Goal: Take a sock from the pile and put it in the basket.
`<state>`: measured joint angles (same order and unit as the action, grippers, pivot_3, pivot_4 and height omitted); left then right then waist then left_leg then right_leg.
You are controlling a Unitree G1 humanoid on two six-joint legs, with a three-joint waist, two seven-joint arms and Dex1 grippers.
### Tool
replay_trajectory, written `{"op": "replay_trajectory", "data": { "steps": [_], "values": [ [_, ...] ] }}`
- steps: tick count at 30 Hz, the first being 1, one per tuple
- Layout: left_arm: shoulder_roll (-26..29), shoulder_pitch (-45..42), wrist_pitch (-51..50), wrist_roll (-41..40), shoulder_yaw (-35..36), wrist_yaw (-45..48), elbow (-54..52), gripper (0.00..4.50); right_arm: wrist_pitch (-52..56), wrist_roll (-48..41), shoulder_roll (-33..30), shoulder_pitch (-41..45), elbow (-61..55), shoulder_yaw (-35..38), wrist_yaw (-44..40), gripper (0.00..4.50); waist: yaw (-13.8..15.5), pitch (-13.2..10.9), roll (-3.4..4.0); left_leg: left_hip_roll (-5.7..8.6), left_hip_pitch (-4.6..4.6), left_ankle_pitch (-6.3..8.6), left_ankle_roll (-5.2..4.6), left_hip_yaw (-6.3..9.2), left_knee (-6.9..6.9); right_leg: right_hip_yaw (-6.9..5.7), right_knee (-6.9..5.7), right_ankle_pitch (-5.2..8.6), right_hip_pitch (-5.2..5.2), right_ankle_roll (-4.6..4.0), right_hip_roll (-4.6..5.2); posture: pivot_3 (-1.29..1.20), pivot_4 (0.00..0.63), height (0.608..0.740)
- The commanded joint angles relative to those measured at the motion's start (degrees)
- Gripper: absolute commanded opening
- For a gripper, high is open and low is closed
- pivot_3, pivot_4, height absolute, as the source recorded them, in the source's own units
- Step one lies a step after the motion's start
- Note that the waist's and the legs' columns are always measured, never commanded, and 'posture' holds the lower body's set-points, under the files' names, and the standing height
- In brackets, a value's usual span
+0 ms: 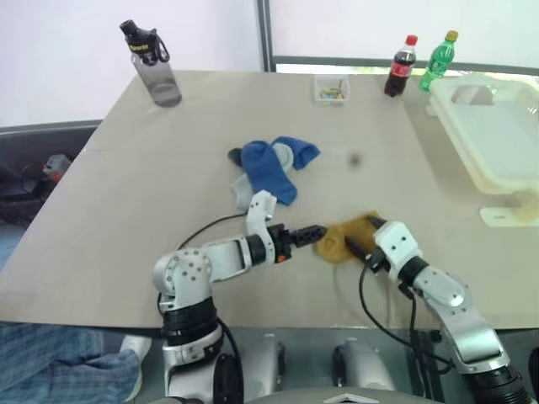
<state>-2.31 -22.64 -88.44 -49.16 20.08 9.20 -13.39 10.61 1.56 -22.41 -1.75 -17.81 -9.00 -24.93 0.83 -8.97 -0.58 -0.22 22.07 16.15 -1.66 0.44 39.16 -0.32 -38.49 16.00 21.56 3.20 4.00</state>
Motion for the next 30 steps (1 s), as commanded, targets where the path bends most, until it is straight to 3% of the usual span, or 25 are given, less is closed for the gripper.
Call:
{"op": "replay_trajectory", "data": {
  "steps": [1,7,16,24,30],
  "values": [
    [1.4,1.6,-4.1,-5.9,-0.6,-4.8,4.7,4.42,-1.0,0.4,0.0,0.6,-1.5,-0.2,-0.2,3.39,0.0,0.0,-0.02,0.0,0.02,0.0,0.0,0.01,0.0,-0.01,0.01,0.0,0.0,0.0,0.01,0.0,0.15,0.74],
    [7.5,2.4,-4.1,-20.3,-3.9,-14.0,5.3,4.42,-1.3,0.8,0.6,0.7,-1.0,-0.8,0.0,3.39,-0.4,0.0,-0.01,-0.06,0.02,-0.01,0.05,0.01,-0.14,0.18,0.02,0.01,0.05,-0.01,0.01,0.0,0.15,0.74],
    [4.3,-0.1,-4.1,-22.2,-7.1,-22.8,13.1,4.42,-1.8,1.6,0.8,0.9,-0.7,-1.1,0.2,3.39,0.2,0.1,-0.04,0.04,0.02,-0.13,0.27,0.07,-0.15,0.12,0.19,0.0,0.0,0.0,0.05,0.0,0.15,0.74],
    [0.0,-3.0,-0.9,-20.1,-5.4,-16.5,21.7,4.42,-1.5,1.8,0.2,1.1,-0.7,-0.6,-0.4,3.39,0.3,0.3,-0.05,0.11,-0.05,-0.1,0.21,0.24,-0.17,-0.2,0.58,-0.01,-0.39,0.01,0.07,0.0,0.15,0.74],
    [0.8,-2.8,2.8,-22.5,-8.0,-2.0,16.4,4.42,-1.2,1.7,-0.1,1.0,-0.8,-0.3,-0.6,3.39,0.0,0.3,-0.06,0.11,0.06,-0.11,0.23,0.2,-0.29,-0.18,0.6,-0.01,-0.24,0.0,0.07,0.0,0.15,0.74]
  ]
}}
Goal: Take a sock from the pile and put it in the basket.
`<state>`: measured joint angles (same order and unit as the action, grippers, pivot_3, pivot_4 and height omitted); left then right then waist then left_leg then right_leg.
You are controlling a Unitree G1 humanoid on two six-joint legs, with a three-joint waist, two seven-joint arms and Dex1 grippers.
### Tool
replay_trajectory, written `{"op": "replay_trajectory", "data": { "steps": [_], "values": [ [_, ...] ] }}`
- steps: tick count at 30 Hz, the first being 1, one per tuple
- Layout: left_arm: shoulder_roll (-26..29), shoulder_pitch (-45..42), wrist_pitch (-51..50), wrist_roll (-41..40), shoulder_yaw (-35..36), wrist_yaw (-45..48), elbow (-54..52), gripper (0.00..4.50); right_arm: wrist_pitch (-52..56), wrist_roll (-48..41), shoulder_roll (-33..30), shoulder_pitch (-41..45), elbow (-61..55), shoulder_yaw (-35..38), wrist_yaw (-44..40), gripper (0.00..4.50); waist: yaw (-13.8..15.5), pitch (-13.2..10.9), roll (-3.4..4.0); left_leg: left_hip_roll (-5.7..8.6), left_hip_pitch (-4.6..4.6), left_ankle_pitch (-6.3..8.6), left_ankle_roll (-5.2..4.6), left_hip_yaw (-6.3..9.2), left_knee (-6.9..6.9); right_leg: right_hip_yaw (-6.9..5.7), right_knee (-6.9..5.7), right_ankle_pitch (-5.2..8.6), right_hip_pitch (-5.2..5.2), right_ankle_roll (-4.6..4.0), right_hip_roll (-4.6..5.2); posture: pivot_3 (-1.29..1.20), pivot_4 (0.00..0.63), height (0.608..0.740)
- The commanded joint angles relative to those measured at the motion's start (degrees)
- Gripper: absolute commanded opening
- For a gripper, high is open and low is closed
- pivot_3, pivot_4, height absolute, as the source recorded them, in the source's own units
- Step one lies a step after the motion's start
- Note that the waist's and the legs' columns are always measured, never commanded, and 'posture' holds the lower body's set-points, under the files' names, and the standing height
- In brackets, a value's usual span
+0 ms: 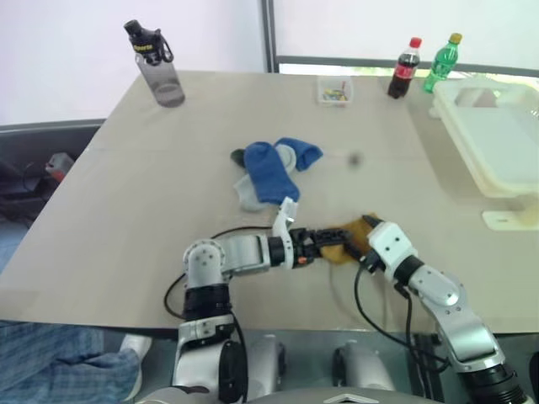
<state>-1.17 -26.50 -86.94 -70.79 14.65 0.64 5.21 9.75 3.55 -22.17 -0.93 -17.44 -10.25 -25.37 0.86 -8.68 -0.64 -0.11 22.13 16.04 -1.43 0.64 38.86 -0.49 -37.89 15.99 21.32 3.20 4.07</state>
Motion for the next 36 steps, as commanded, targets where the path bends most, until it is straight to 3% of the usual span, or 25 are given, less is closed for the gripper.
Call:
{"op": "replay_trajectory", "data": {
  "steps": [1,6,14,24,36],
  "values": [
    [-0.1,1.3,1.6,-1.2,-2.9,8.3,-2.9,4.42,-0.3,-0.4,-0.3,0.1,-1.2,1.0,-0.2,3.39,-0.2,0.0,0.0,-0.01,0.06,0.0,0.0,-0.01,-0.01,0.01,0.0,0.0,0.07,0.0,0.0,0.0,0.15,0.74],
    [1.5,2.9,5.0,-1.3,-5.3,18.4,-6.7,4.42,0.1,-0.6,0.0,-0.1,-1.2,1.0,-0.1,3.39,-0.2,-0.1,0.04,-0.09,0.39,-0.03,0.06,0.03,-0.05,0.03,0.0,0.0,0.39,-0.01,-0.04,0.0,0.15,0.74],
    [2.5,3.1,10.5,0.4,-7.5,26.5,-7.0,4.42,2.3,-2.1,-0.1,-1.0,-3.0,2.4,-0.6,3.39,-0.2,-0.1,0.04,-0.09,0.41,-0.03,0.05,0.03,-0.06,0.03,0.04,0.0,0.39,-0.01,-0.03,0.0,0.15,0.74],
    [1.1,-0.2,13.9,5.1,-9.7,27.8,-0.7,4.42,11.3,-10.2,-0.5,-0.9,-10.1,5.3,-3.4,3.39,-0.2,-0.1,0.02,-0.08,0.45,-0.01,0.01,0.07,-0.06,-0.04,0.05,0.0,0.39,0.0,-0.04,0.0,0.15,0.74],
    [0.5,-1.1,16.8,10.3,-10.7,29.1,2.4,4.42,7.3,-10.5,-7.1,-1.3,-10.7,8.6,-7.1,3.39,-0.2,-0.1,0.01,-0.07,0.46,0.11,-0.22,0.07,-0.06,-0.1,0.06,0.0,0.4,0.0,-0.06,0.0,0.15,0.74]
  ]
}}
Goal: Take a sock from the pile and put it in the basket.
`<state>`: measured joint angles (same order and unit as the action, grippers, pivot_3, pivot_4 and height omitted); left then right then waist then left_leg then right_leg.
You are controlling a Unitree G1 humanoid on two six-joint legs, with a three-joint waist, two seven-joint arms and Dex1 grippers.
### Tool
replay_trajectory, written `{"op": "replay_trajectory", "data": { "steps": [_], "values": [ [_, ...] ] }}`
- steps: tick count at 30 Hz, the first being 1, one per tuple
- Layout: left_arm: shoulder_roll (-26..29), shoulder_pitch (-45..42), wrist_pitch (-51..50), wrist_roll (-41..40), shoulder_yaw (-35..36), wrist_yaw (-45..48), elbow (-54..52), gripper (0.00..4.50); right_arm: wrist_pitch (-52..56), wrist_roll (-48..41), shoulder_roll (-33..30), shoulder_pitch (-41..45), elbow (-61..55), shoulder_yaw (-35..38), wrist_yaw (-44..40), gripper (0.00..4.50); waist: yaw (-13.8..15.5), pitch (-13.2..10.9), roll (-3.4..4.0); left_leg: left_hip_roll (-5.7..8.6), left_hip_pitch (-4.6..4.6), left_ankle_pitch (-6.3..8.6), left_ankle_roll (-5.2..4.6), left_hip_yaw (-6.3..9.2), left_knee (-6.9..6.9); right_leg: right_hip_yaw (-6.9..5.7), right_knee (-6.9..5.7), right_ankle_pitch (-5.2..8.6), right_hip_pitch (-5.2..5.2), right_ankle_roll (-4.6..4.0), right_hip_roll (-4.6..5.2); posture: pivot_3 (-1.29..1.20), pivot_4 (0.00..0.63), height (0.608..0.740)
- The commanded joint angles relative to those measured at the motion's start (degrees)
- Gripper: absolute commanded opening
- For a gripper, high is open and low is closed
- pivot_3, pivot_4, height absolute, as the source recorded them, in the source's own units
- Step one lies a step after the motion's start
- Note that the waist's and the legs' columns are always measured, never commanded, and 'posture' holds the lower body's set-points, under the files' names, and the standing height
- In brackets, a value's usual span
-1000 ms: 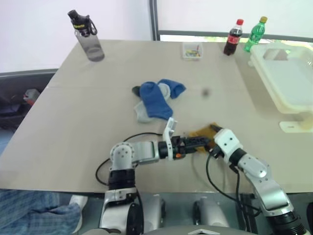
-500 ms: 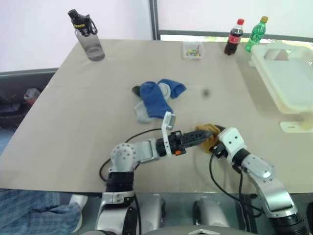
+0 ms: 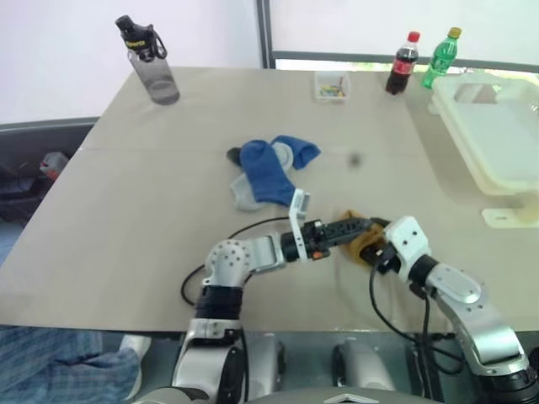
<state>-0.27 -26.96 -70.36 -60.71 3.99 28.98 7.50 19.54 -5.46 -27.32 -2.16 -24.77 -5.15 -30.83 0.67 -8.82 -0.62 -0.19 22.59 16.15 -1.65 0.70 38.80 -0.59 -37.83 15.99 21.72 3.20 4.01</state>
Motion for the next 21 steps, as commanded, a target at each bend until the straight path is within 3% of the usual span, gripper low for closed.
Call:
{"op": "replay_trajectory", "data": {
  "steps": [1,9,15,16,18,21],
  "values": [
    [-0.4,-0.6,0.1,0.3,0.0,0.8,0.1,4.42,-2.8,-1.9,-2.7,-0.1,-3.1,4.5,-2.1,3.39,0.0,0.0,-0.02,0.0,0.0,0.0,0.0,0.0,0.0,0.0,0.0,0.0,0.0,0.0,0.0,0.0,0.15,0.74],
    [-0.3,-0.4,-0.3,0.7,-0.1,1.5,0.1,4.42,-0.4,-13.2,-8.2,-3.5,-4.5,14.6,-10.0,3.39,0.1,0.0,-0.02,-0.01,0.03,0.01,-0.02,0.02,0.0,-0.02,0.02,0.0,-0.01,0.0,0.0,0.0,0.15,0.74],
    [0.1,-0.7,-0.9,0.7,-1.0,3.8,-0.1,4.42,15.1,-24.9,-11.0,-6.3,-4.4,21.1,-10.2,3.39,0.1,-0.1,-0.03,-0.02,0.04,0.02,-0.05,0.05,0.0,-0.03,0.01,0.0,-0.02,0.0,0.02,0.0,0.15,0.74],
    [0.7,-0.7,-1.4,0.5,-1.9,5.5,-0.5,4.5,17.2,-26.9,-11.5,-6.8,-4.6,21.3,-11.0,3.89,0.1,-0.1,-0.03,-0.02,0.04,0.02,-0.05,0.05,0.0,-0.02,0.01,0.0,-0.02,0.0,0.02,0.0,0.15,0.74],
    [1.6,-1.1,-2.1,0.5,-3.1,8.1,-0.6,4.5,23.8,-31.7,-11.0,-5.9,-5.3,22.4,-8.7,4.47,0.0,-0.1,-0.03,-0.02,0.04,0.02,-0.05,0.06,0.0,-0.02,0.01,0.0,-0.02,-0.01,0.01,0.0,0.15,0.74],
    [2.2,-1.8,-2.9,1.1,-4.3,9.6,0.9,4.5,28.6,-36.6,-10.2,-3.3,-6.2,22.7,-6.5,4.47,0.0,-0.1,0.09,-0.04,0.04,0.02,-0.06,0.05,0.0,-0.02,0.0,0.0,-0.01,-0.01,0.01,0.0,0.15,0.74]
  ]
}}
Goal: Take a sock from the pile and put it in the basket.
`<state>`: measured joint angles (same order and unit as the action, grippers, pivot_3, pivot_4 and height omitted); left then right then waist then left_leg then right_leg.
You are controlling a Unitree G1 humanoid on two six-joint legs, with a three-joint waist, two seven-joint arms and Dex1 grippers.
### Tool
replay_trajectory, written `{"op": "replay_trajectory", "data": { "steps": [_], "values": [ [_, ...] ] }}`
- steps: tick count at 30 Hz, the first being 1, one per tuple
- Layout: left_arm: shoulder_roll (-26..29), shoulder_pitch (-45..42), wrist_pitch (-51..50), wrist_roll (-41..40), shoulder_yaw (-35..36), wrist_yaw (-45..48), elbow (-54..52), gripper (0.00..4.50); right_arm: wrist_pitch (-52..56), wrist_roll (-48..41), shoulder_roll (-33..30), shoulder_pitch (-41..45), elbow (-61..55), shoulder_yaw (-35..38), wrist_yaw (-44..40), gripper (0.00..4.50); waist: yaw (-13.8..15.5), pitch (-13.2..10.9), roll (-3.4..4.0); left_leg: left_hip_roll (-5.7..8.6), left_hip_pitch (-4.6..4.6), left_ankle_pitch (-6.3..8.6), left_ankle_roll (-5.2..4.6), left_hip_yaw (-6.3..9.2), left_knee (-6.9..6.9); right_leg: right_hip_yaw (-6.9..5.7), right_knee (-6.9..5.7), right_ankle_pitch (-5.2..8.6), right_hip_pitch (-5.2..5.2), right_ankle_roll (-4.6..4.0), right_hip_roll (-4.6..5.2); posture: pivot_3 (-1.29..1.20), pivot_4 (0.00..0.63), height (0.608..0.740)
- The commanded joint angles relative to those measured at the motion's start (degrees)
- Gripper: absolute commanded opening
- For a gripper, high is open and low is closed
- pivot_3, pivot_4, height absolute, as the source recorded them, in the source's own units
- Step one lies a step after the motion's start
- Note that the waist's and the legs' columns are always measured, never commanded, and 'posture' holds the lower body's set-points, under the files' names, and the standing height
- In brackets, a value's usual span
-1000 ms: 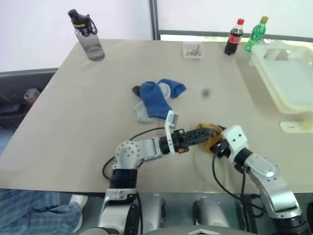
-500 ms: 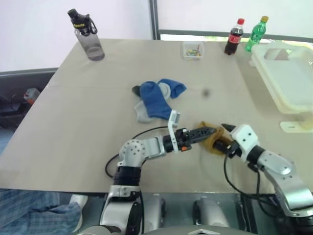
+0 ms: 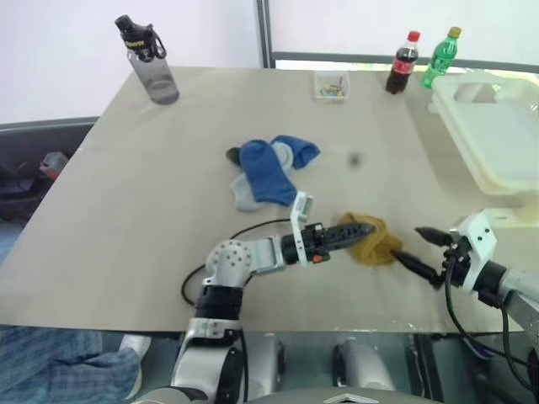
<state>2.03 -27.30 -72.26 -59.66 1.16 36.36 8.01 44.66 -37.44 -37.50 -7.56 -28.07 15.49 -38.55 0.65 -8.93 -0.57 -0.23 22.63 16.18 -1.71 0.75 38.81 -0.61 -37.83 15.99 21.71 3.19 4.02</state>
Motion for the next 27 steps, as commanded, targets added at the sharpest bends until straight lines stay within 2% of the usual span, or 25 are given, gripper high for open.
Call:
{"op": "replay_trajectory", "data": {
  "steps": [1,11,19,27],
  "values": [
    [0.0,-1.7,-1.1,0.4,-1.9,2.7,0.7,4.5,4.7,-5.6,0.2,3.1,-3.3,1.4,2.1,4.47,0.1,0.0,0.03,0.0,0.0,0.0,0.0,0.0,0.0,0.0,0.0,0.0,0.0,0.0,0.01,0.0,0.15,0.74],
    [0.0,-2.1,-1.1,2.3,-2.2,4.5,1.8,4.5,13.4,-8.6,4.3,14.8,-1.8,-3.3,11.3,4.47,0.0,-0.1,0.07,0.03,0.09,0.01,-0.02,0.05,0.0,-0.03,0.03,0.0,0.03,0.01,0.0,0.0,0.15,0.74],
    [-0.1,-1.6,-0.9,3.4,-2.6,5.2,0.6,4.5,19.0,-4.9,2.5,16.6,1.0,-7.8,14.8,4.47,0.0,-0.1,0.11,0.05,0.15,0.01,-0.02,0.06,0.0,-0.05,0.09,-0.01,0.04,0.01,0.0,0.0,0.15,0.74],
    [6.9,1.2,5.7,5.8,-6.3,14.4,-10.7,4.5,18.5,-1.3,-0.1,15.3,1.3,-9.9,14.3,4.47,0.1,-0.1,0.14,0.01,0.15,0.0,-0.01,0.03,0.0,-0.04,0.05,0.0,0.1,0.01,-0.01,0.0,0.15,0.74]
  ]
}}
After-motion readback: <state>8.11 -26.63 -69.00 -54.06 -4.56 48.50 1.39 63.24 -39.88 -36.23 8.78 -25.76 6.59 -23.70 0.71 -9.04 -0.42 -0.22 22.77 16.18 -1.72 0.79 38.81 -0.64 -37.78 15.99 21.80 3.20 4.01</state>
